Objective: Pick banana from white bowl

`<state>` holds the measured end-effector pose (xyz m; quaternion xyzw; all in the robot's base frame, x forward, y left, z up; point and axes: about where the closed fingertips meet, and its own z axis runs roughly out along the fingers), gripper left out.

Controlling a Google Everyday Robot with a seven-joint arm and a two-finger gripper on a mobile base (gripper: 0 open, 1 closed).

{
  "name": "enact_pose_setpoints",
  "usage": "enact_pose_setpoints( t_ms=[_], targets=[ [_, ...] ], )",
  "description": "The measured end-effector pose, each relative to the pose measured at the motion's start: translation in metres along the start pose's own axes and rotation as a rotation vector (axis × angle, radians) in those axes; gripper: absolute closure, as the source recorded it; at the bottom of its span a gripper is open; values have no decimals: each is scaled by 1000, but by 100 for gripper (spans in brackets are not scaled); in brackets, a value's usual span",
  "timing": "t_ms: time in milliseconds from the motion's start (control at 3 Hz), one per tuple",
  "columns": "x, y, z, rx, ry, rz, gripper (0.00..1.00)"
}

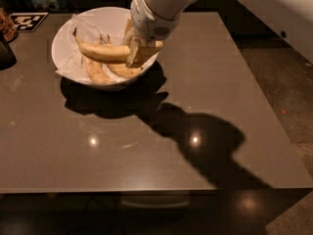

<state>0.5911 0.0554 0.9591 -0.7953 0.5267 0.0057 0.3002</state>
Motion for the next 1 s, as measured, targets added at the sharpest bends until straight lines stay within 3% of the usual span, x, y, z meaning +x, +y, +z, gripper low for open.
enact_pose_setpoints(
  t_ms=[667,1000],
  targets=[
    [-24,54,-42,36,75,83,100],
    [-25,58,-43,36,77,93,100]
  ],
)
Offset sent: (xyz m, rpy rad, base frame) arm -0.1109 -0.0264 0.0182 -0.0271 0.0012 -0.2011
